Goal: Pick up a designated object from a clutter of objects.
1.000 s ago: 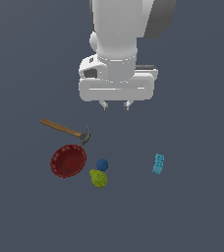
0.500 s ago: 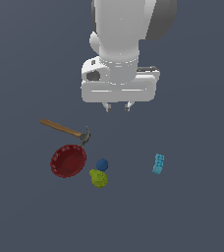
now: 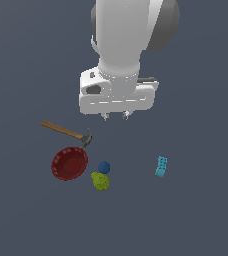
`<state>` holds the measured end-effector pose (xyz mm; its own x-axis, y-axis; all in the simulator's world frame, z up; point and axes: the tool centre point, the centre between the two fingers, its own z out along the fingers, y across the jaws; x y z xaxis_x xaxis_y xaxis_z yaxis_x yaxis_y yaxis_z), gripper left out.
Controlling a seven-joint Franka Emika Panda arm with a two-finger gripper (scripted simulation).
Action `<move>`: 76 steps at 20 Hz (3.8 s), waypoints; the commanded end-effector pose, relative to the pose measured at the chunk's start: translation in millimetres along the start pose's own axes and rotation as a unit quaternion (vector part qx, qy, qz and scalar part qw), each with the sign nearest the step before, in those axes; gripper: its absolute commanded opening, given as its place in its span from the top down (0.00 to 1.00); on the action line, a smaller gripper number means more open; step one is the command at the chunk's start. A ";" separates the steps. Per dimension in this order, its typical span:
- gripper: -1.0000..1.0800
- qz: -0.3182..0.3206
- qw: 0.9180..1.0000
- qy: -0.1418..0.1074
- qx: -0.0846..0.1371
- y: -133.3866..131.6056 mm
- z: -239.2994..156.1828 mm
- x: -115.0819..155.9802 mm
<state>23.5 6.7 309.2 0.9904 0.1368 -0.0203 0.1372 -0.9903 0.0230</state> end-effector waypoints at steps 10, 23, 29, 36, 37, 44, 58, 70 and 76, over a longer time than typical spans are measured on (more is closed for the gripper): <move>0.38 -0.151 0.985 -0.064 -0.055 39.9 42.7 35.6; 0.38 -0.331 0.923 -0.168 -0.106 94.5 106.0 70.1; 0.38 -0.406 0.878 -0.222 -0.120 119.6 136.7 81.3; 0.38 -0.484 0.815 -0.289 -0.129 147.7 172.7 90.5; 0.38 -0.495 0.805 -0.299 -0.129 151.6 177.8 91.5; 0.38 -0.559 0.732 -0.367 -0.128 176.6 212.0 96.2; 0.38 -0.614 0.647 -0.437 -0.116 199.5 246.1 97.4; 0.38 -0.616 0.645 -0.438 -0.115 215.8 260.9 86.9; 1.00 -0.616 0.644 -0.439 -0.115 220.3 264.7 83.7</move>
<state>132.0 -206.9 48.2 -0.2490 0.6484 -0.7194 0.9083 -0.1015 -0.4059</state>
